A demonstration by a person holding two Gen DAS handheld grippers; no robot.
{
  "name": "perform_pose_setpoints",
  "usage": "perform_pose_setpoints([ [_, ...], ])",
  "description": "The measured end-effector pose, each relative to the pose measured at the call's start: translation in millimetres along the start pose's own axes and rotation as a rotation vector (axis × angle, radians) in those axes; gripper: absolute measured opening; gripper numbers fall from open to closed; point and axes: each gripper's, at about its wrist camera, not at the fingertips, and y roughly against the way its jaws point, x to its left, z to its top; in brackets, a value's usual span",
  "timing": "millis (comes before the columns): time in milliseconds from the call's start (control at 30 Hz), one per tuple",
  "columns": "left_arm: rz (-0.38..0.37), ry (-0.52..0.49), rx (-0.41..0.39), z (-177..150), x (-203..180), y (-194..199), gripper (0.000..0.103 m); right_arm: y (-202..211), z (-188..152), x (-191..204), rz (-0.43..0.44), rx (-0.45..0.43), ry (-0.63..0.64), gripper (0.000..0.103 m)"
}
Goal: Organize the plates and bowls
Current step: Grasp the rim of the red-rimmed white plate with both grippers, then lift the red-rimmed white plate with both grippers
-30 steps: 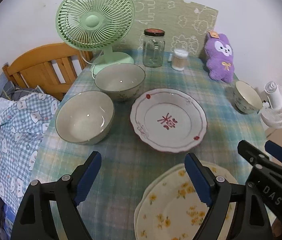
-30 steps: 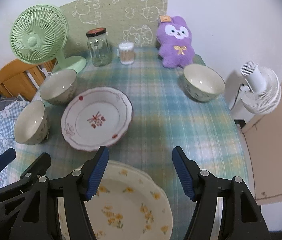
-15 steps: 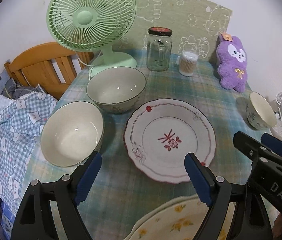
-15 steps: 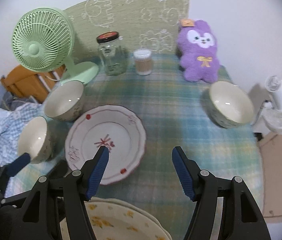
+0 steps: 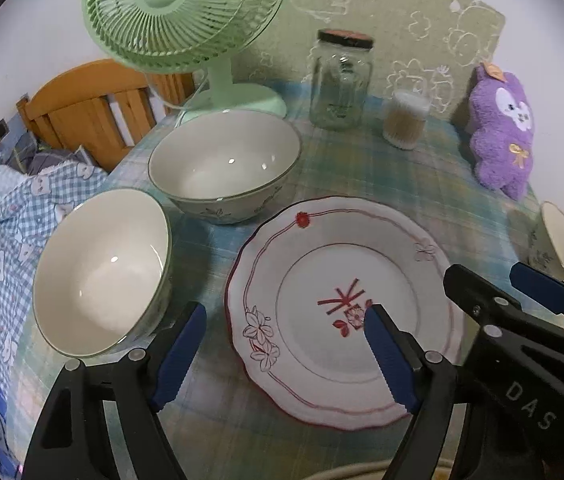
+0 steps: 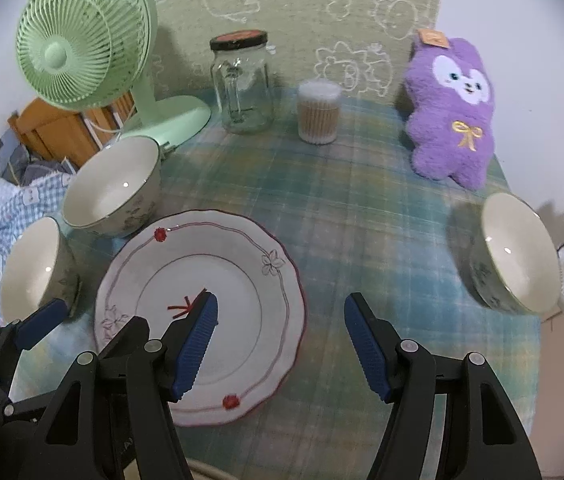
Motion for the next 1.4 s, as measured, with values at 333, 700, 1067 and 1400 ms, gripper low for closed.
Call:
perform_pose_setpoints([
  [333,0.043,0.047,0.055,0,3,-34,0.071,-47,6,4,0.03,0.07,0.035,0.069],
  [700,0.037,0.085,0.092,5,8,-48,0.057,-74,12,3,0.061,0.101,0.03,0.058],
  [1067,0.026,0.088,0.096,8,8,-49,0.052,-74,8,-3,0.028,0.126,0.004,0.048],
  [1400,-0.032,0.034,0.106,3,-14,-45,0.037,-61,-5,-37,-0.023,0.158,-0.075,0.048],
])
